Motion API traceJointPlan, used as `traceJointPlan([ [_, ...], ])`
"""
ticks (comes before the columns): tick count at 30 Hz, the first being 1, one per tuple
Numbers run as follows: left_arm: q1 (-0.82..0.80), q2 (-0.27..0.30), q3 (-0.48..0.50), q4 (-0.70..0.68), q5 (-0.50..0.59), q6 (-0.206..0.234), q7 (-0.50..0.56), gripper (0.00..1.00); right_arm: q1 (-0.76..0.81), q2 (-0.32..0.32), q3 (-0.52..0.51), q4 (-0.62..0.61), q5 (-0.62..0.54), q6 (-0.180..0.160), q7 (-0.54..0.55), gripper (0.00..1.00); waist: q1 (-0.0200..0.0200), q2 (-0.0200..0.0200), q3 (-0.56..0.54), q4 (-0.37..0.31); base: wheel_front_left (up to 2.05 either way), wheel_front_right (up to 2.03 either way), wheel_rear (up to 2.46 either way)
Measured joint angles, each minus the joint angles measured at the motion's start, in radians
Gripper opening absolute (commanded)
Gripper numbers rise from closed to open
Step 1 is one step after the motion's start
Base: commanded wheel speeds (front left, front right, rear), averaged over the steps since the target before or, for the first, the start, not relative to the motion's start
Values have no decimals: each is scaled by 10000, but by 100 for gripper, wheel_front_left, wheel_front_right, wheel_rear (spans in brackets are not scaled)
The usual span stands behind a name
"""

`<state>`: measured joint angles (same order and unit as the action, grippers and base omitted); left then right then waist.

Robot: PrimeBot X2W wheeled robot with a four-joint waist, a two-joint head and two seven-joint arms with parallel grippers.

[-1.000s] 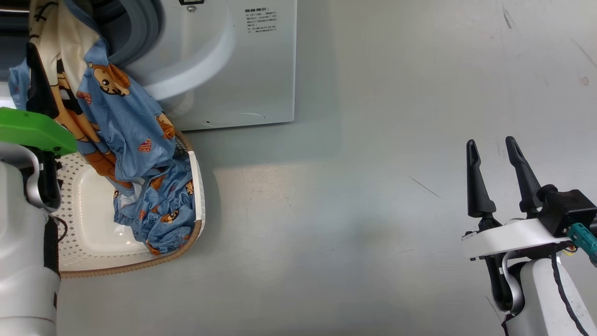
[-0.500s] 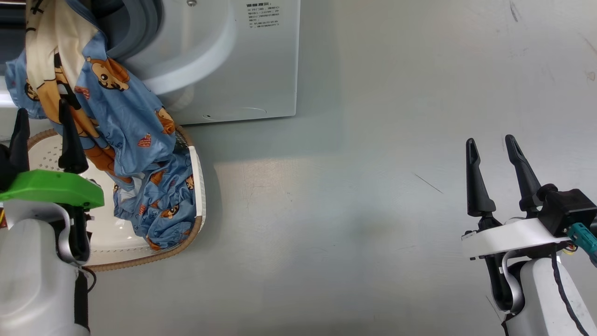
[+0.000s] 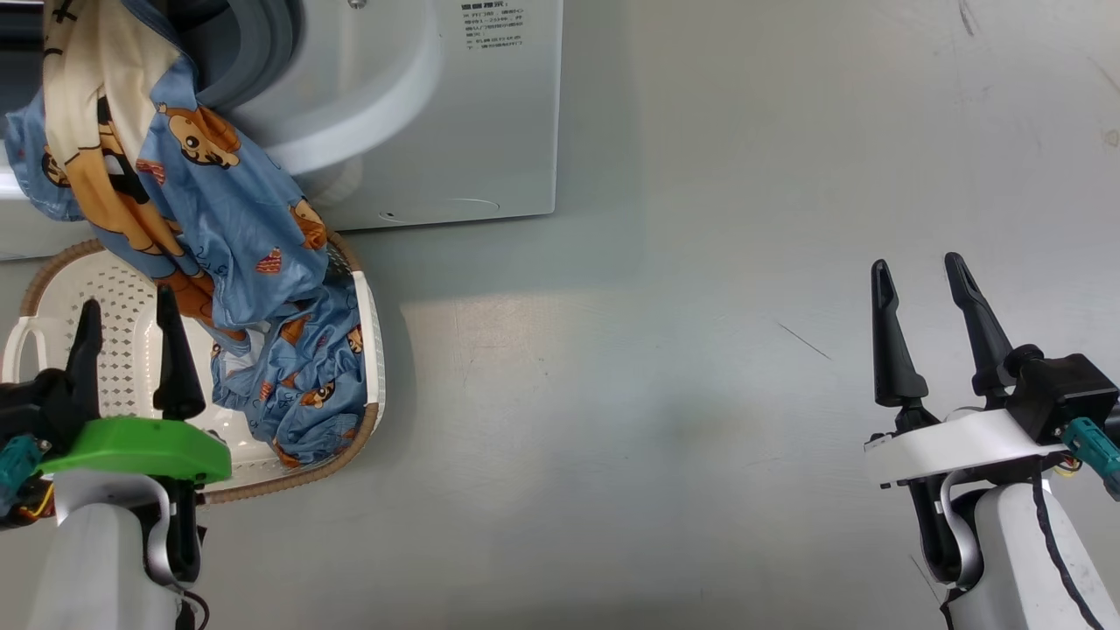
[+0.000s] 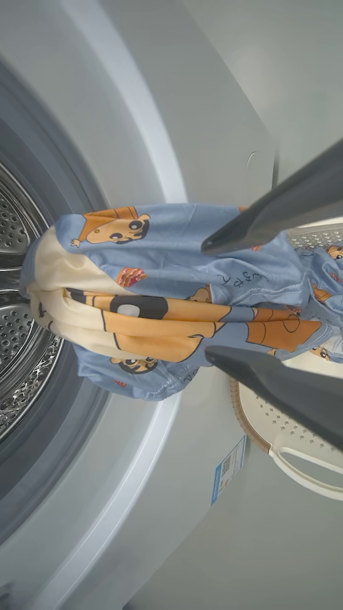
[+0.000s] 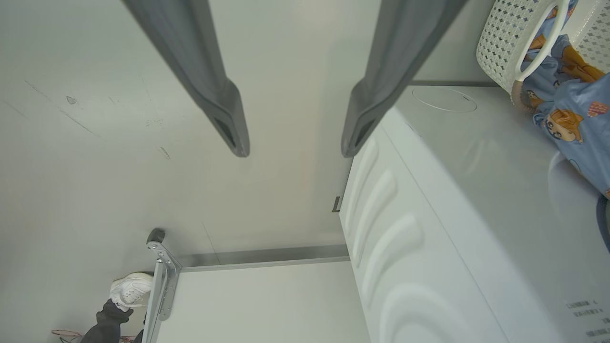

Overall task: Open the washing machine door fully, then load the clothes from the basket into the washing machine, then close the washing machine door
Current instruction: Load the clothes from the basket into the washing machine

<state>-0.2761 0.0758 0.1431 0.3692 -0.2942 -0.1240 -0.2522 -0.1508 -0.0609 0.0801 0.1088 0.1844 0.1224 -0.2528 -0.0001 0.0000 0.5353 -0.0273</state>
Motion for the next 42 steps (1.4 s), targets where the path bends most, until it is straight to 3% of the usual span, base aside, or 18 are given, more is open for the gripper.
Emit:
traceJointPlan([
  [12, 1146, -249, 86, -341, 128, 0, 2, 100, -5, -21, 69, 42, 0, 0, 0, 100, 1, 0, -64, -32, 0, 0, 0],
  [26, 1313, -293, -82, -709, 336, 0, 2, 100, -6, -23, 113, 61, 8, 0, 0, 100, 1, 0, -28, -49, 0, 0, 0],
  [42, 618, -293, -537, 232, 393, 0, 0, 100, -57, -21, 284, 59, 19, 0, 0, 100, 1, 0, 268, -210, 0, 0, 0],
])
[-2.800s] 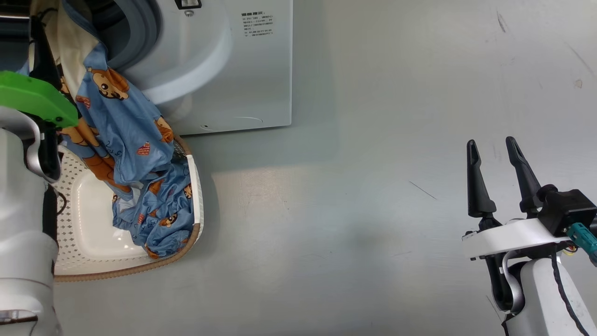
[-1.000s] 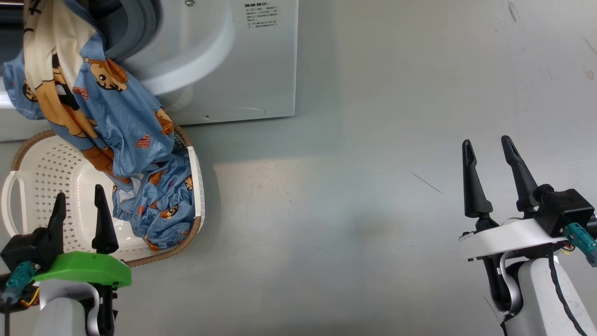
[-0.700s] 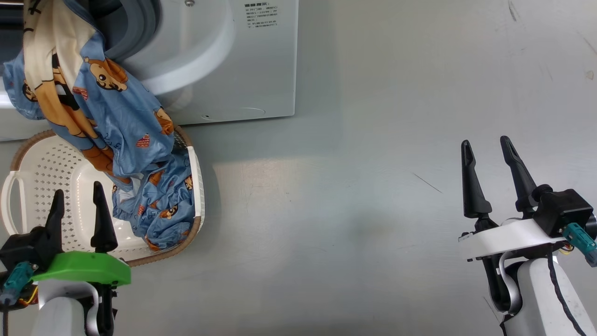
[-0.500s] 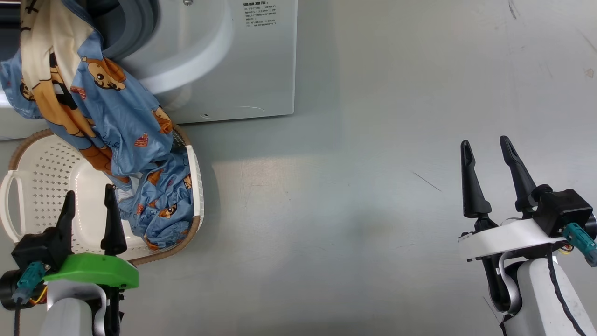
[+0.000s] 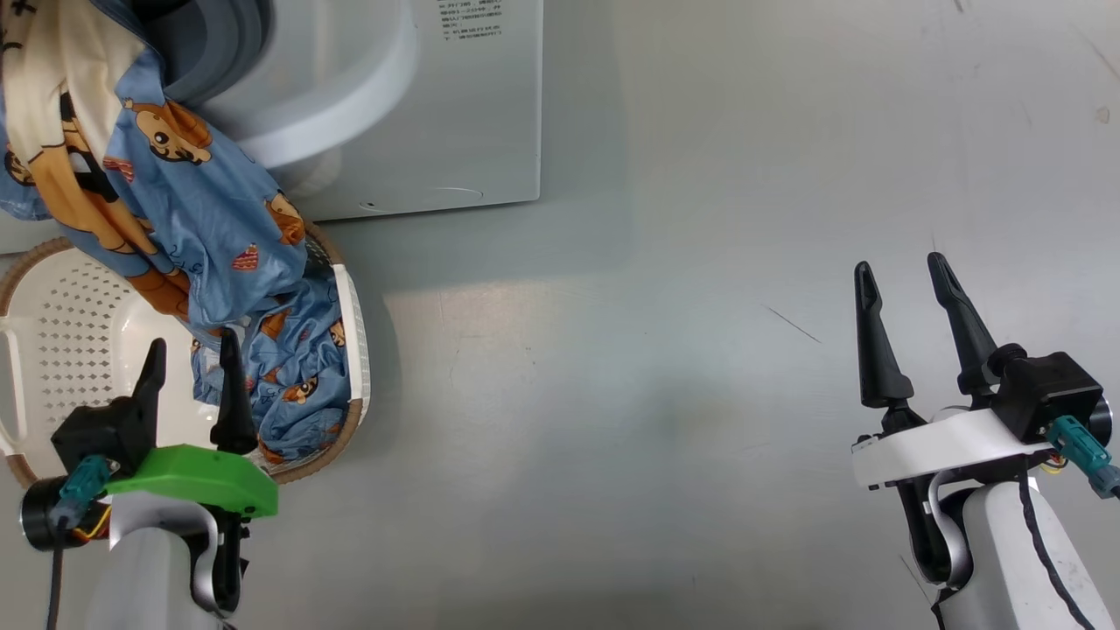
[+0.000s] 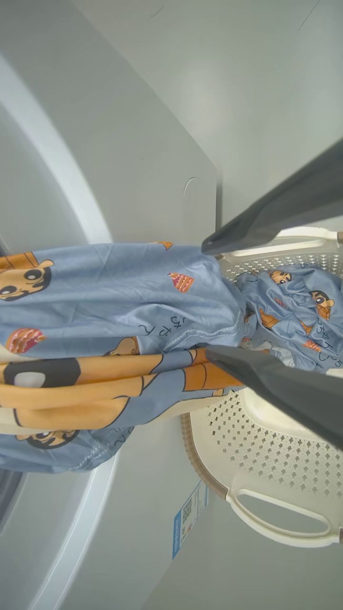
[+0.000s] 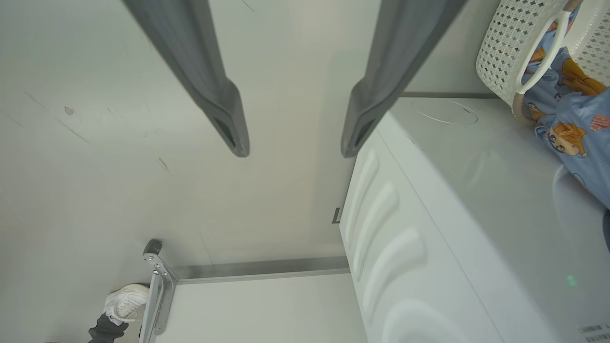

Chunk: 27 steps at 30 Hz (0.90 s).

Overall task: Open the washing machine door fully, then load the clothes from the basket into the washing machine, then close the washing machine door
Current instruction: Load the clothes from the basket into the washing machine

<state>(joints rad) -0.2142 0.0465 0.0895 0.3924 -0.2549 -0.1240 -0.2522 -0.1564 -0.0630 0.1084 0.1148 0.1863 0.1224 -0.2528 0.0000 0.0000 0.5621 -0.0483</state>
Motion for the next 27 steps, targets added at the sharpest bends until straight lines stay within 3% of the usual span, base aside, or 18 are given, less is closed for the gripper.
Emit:
traceJointPlan([
  [27, -3018, 121, 470, 3271, -729, 0, 328, 100, -278, -25, -61, -117, 15, 0, 0, 100, 0, 0, 998, -195, 0, 0, 0],
])
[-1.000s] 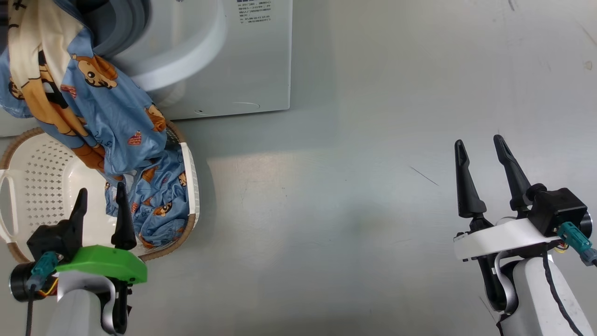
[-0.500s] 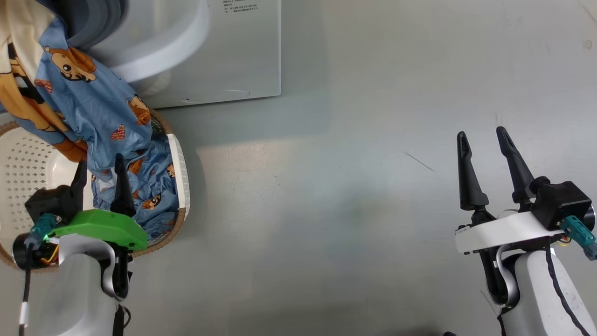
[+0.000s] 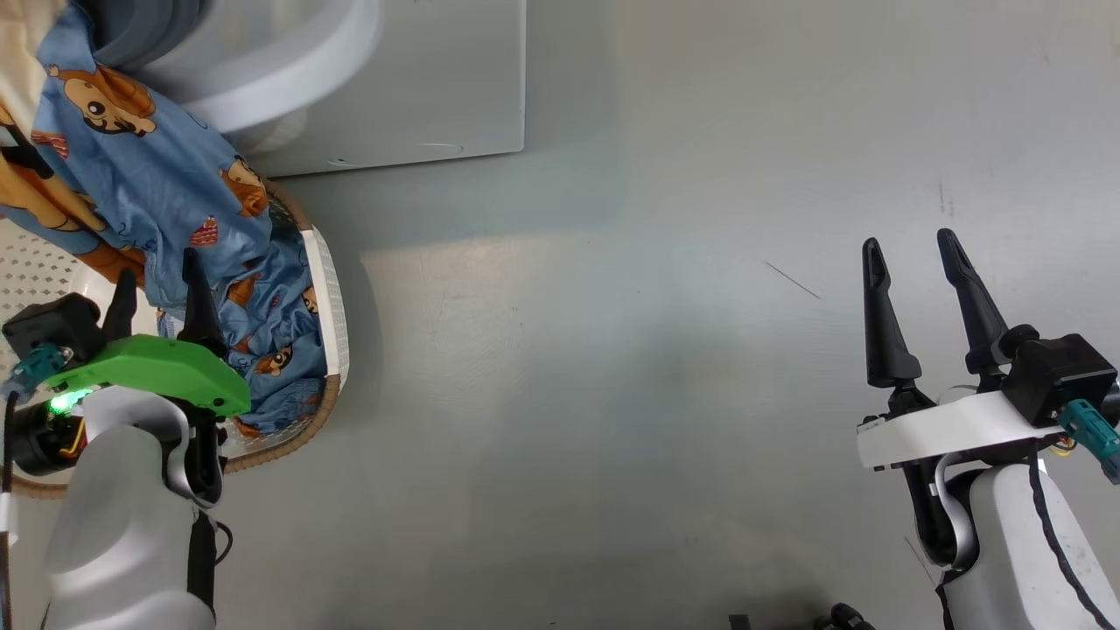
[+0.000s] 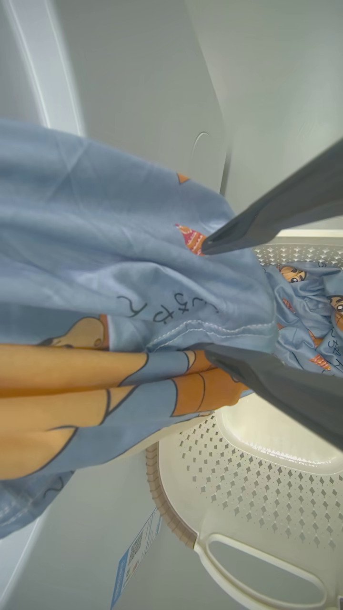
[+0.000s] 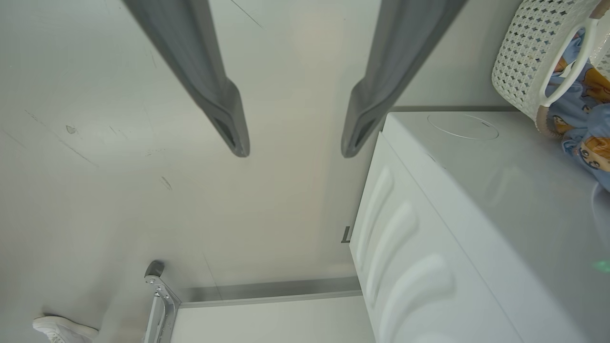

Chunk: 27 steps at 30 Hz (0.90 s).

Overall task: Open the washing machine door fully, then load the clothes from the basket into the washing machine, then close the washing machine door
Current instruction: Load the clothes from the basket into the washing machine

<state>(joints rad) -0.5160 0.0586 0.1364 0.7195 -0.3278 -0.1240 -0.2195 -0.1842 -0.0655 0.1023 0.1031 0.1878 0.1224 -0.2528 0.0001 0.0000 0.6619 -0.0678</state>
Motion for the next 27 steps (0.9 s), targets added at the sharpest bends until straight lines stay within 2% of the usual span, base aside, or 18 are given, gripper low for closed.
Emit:
traceJointPlan([
  [16, -1595, 151, 481, 1141, -725, 6, 173, 100, -147, -52, -58, -115, -21, 0, 0, 100, 0, 0, 614, 76, 0, 0, 0],
  [27, -2384, 472, 663, 1739, -951, 6, 251, 100, -179, -52, -73, -180, -35, 0, 0, 100, 0, 0, 957, -35, 0, 0, 0],
])
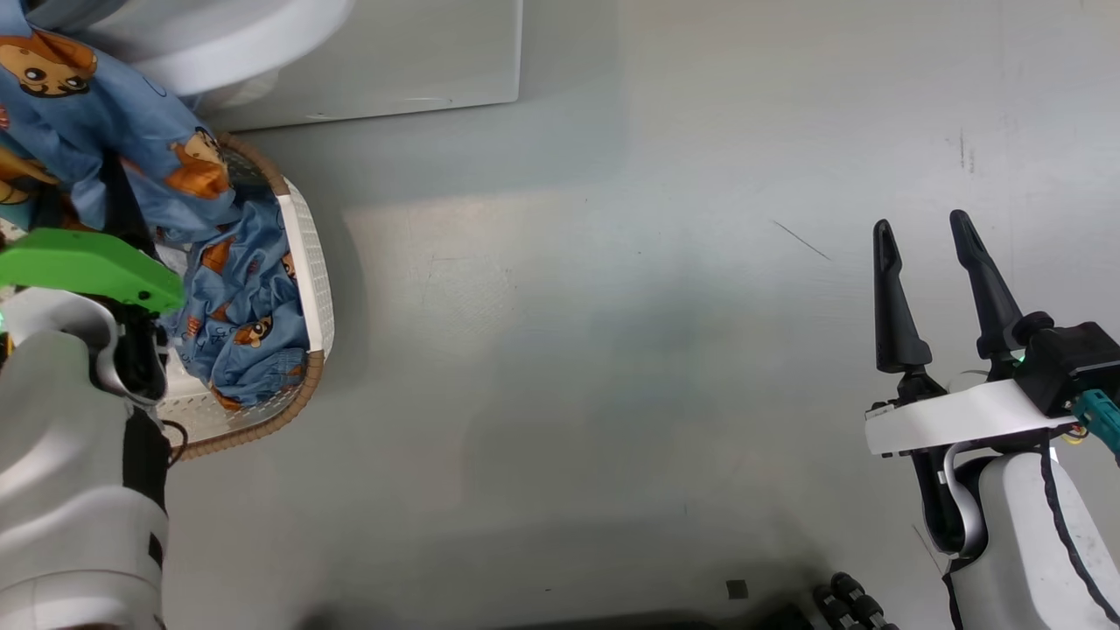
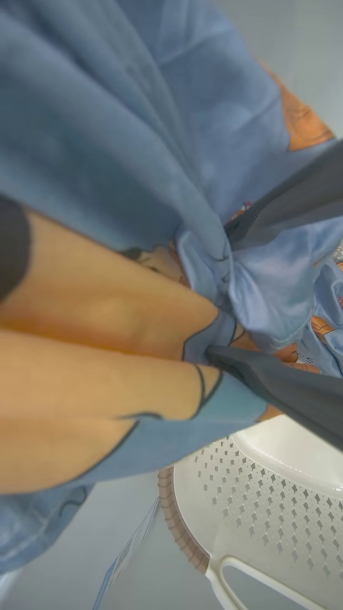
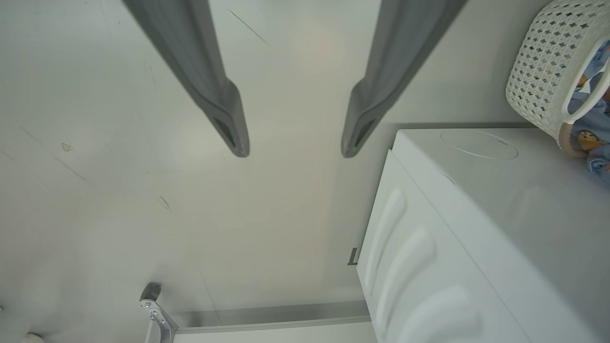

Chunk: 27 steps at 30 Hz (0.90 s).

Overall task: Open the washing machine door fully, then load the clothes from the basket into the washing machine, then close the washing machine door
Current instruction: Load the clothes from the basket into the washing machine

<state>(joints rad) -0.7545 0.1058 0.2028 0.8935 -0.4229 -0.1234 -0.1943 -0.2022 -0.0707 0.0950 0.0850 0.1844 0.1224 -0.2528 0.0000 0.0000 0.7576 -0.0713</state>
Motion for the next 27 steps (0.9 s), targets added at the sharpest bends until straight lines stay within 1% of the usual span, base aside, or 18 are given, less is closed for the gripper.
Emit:
traceJointPlan([
  [5, -330, 127, 130, 184, -86, 0, 38, 100, 0, 2, -48, -71, 0, 0, 0, 100, 0, 0, 182, -45, 0, 0, 0],
  [12, -804, 138, 161, 368, -261, -6, -40, 100, 0, 4, -92, -96, 0, 0, 0, 100, 0, 0, 376, -77, 0, 0, 0],
  [14, -852, 140, 134, 426, -349, -6, -50, 46, 0, 4, -94, -100, 0, 0, 0, 100, 0, 0, 395, -77, 0, 0, 0],
  [15, -865, 144, 111, 435, -349, -6, -65, 0, 0, 6, -98, -102, -2, 0, 0, 100, 0, 0, 404, -76, 0, 0, 0],
  [19, -905, 96, -125, 472, -364, -6, -199, 0, -11, 6, -186, -100, -2, 0, 0, 100, 0, 0, 388, -53, 0, 0, 0],
  [27, -696, -67, -1137, 318, -360, -6, -454, 0, -171, 10, -245, -77, -2, 0, 0, 100, 0, 0, 77, 98, 0, 0, 0],
])
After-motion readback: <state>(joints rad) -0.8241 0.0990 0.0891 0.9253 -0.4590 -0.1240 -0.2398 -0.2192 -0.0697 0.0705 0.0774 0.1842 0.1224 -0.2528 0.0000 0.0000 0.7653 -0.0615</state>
